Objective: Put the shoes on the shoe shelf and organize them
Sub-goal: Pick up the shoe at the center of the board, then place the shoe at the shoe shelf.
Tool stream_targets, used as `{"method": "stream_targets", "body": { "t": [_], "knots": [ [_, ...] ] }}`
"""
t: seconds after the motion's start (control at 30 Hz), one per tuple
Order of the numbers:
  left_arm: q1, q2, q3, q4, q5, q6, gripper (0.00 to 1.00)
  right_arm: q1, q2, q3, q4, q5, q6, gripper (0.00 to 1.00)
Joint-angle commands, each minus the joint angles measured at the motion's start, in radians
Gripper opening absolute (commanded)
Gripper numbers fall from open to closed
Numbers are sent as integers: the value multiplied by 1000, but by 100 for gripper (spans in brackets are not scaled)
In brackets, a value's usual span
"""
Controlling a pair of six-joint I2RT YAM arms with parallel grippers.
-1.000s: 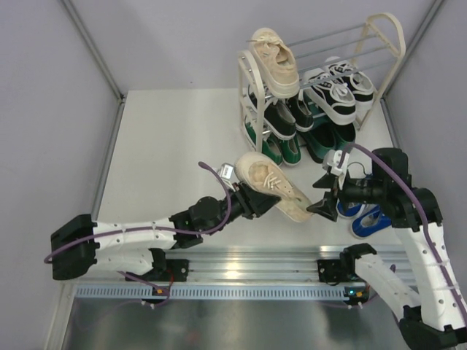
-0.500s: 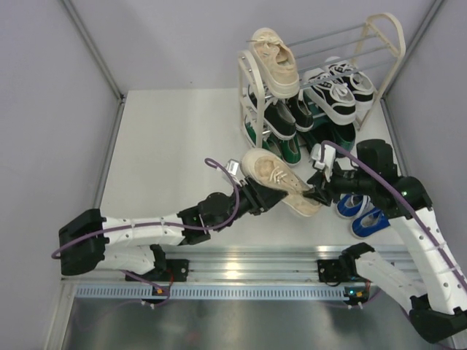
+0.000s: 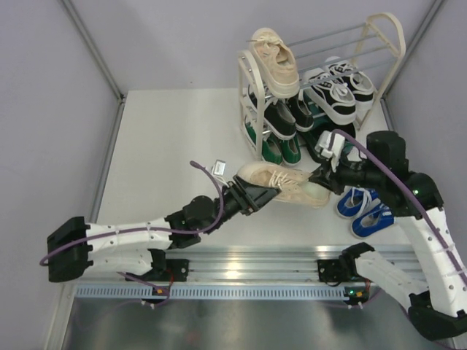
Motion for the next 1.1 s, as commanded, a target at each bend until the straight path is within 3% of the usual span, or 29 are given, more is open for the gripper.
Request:
{"method": "stream_targets", "body": {
  "t": [0.0, 0.07, 0.4, 0.6, 0.83, 1.07],
  "knots": [
    [4, -119, -49, 81, -29, 35, 83, -99, -66, 132, 21, -138, 62, 0],
    [4, -206, -77, -8, -29, 78, 87, -130, -78, 201, 19, -126, 84, 0],
    [4, -624, -80, -573, -122, 233, 88, -219, 12, 486, 97, 73, 191, 0],
    [4, -817, -109, -704, -171, 245, 88, -228, 162, 650, 246, 232, 305, 0],
    [4, -840, -117, -830, -184, 267, 89, -286, 386, 919, 389, 267, 550, 0],
    [4, -874, -135, -859, -194, 262, 89, -337, 590, 1056, 519, 394, 792, 0]
  ]
}}
